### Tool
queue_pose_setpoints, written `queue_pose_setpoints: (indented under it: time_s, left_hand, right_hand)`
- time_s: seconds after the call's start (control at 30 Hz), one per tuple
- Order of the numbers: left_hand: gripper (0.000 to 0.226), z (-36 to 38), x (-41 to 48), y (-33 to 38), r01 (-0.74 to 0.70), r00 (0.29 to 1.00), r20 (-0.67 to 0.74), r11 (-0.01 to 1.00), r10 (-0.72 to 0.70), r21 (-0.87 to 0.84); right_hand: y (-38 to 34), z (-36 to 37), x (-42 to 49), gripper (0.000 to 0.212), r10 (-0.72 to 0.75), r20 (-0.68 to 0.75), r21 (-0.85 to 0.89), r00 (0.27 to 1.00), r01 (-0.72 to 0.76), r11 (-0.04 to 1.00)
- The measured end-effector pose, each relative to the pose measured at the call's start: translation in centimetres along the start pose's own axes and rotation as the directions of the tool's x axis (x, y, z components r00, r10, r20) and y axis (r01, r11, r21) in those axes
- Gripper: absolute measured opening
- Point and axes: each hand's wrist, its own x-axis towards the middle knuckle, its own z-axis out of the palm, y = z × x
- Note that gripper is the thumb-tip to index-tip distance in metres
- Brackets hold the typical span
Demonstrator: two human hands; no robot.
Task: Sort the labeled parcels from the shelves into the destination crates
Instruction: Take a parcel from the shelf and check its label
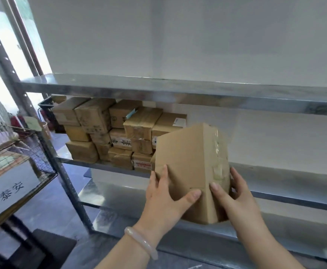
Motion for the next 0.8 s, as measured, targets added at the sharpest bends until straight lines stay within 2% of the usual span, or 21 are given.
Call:
queue_pose_setpoints:
  time_s: [0.03, 0.1, 0.17, 0.23, 0.27, 0.3, 0.37, 0.47, 0.57, 0.63, 0.8]
  left_hand:
    - [0.149, -1.0, -0.8, -0.3, 0.035, 0.999, 0.005, 0.999, -0.035, -0.017]
    - [0.142, -3.1, -2.6, -1.3, 0.046, 0.999, -0.026, 0.996, -0.048, -0.072]
    - [0.111, -5.3, -4.3, -2.9, 0.024, 0.996, -0.076, 0.984, -0.038, -0.178]
    - [0.064, -7.3, -6.0, -4.6, -0.042, 0.986, -0.169, 0.951, -0.011, -0.307]
    - [0.05, -8.3, -6.8, -5.5, -0.073, 0.97, -0.242, 0.949, -0.004, -0.308]
    - [0.046, -9.5, -7.6, -6.5, -0.082, 0.946, -0.324, 0.962, -0.007, -0.261]
    - [0.046, -11.9, -9.0, -8.3, -0.049, 0.892, -0.45, 0.983, -0.038, -0.178]
    - [0.061, -15.7, -11.3, -10.5, -0.034, 0.852, -0.512, 0.966, -0.105, -0.255]
    - [0.12, -18.6, -13.2, -12.0, 0.058, 0.806, -0.552, 0.956, -0.214, -0.287]
    - [0.141, -20.1, -14.3, -12.5, 0.107, 0.781, -0.574, 0.958, -0.246, -0.265]
    - [0.13, -23.3, -15.5, -15.4, 0.102, 0.711, -0.637, 0.94, -0.297, -0.324]
  right_hand:
    - [-0.4, 1.3, -0.9, 0.102, -0.018, 0.021, -0.028, 1.0, 0.018, 0.999]
    - [-1.2, 3.9, -2.4, 0.087, -0.061, 0.1, -0.031, 0.993, 0.065, 0.997]
    - [-1.9, 6.6, -3.8, 0.077, -0.094, 0.194, -0.027, 0.976, 0.101, 0.995]
    - [-2.2, 9.4, -5.1, 0.074, -0.106, 0.283, -0.021, 0.953, 0.116, 0.993]
    - [-2.4, 10.8, -5.9, 0.069, -0.115, 0.331, -0.017, 0.937, 0.127, 0.992]
    - [-2.6, 12.3, -6.7, 0.063, -0.124, 0.38, -0.017, 0.917, 0.141, 0.99]
    - [-2.9, 15.0, -8.4, 0.054, -0.151, 0.463, -0.024, 0.873, 0.182, 0.983]
    - [-3.1, 18.9, -10.7, 0.051, -0.219, 0.595, -0.036, 0.774, 0.298, 0.954]
    - [-2.9, 22.3, -12.8, 0.051, -0.309, 0.703, -0.033, 0.641, 0.463, 0.886]
    - [-2.9, 24.3, -13.9, 0.052, -0.351, 0.754, -0.011, 0.556, 0.544, 0.839]
    - [-3.1, 28.9, -14.0, 0.049, -0.349, 0.851, 0.033, 0.393, 0.622, 0.782]
